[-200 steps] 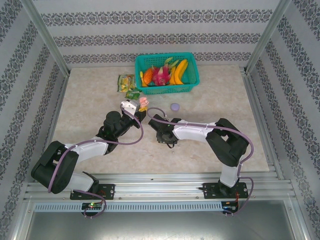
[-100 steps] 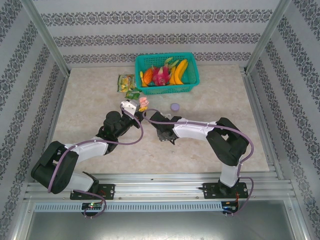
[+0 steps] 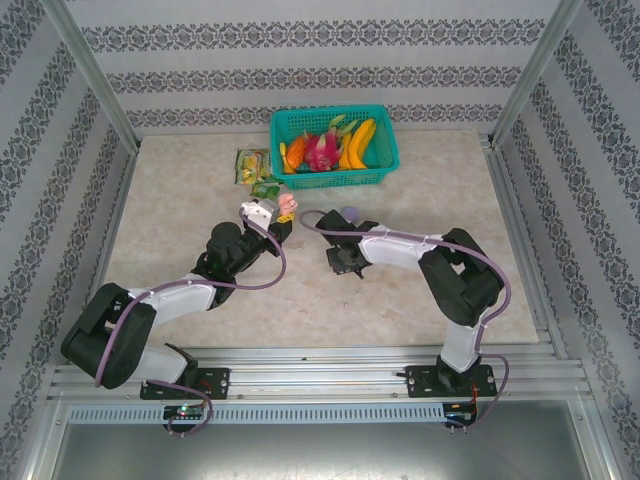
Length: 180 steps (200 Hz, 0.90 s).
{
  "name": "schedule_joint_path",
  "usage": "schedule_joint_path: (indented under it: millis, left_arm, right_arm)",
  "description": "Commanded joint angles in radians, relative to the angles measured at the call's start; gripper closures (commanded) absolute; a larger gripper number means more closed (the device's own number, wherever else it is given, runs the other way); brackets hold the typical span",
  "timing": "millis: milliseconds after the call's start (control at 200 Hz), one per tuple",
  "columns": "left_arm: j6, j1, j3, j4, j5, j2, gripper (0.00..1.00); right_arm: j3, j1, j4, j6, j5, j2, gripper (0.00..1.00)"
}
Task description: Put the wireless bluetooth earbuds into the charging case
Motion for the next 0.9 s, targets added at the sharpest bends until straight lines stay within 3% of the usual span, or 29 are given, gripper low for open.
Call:
schedule_joint_path:
  millis: [0, 145, 290, 445, 560, 894]
  left_arm:
    - [-0.015, 0.010, -0.001, 0.021, 0.021, -0.027, 1.00]
    - [-0.019, 0.010, 0.005, 0.012, 0.025, -0.030, 1.00]
    - [-0.018, 0.010, 0.006, 0.003, 0.027, -0.034, 1.00]
    - [-0.025, 0.008, 0.007, 0.004, 0.033, -0.032, 1.00]
    - [-0.028, 0.009, 0.005, 0.011, 0.038, -0.027, 1.00]
    - [-0.033, 0.010, -0.006, 0.037, 0.048, -0.025, 1.00]
  right_arm:
    - [-0.034, -0.010, 0.023, 0.048, -0.095, -0.048, 0.68]
    - [-0.087, -0.042, 0.087, 0.113, -0.154, -0.112, 0.55]
    - [-0.186, -0.094, 0.204, 0.198, -0.221, -0.214, 0.52]
    - [-0.239, -0.132, 0.222, 0.276, -0.208, -0.264, 0.52]
    - [-0.229, -0.133, 0.176, 0.332, -0.179, -0.261, 0.47]
    - [-0.153, -0.052, 0.115, 0.327, -0.088, -0.153, 0.47]
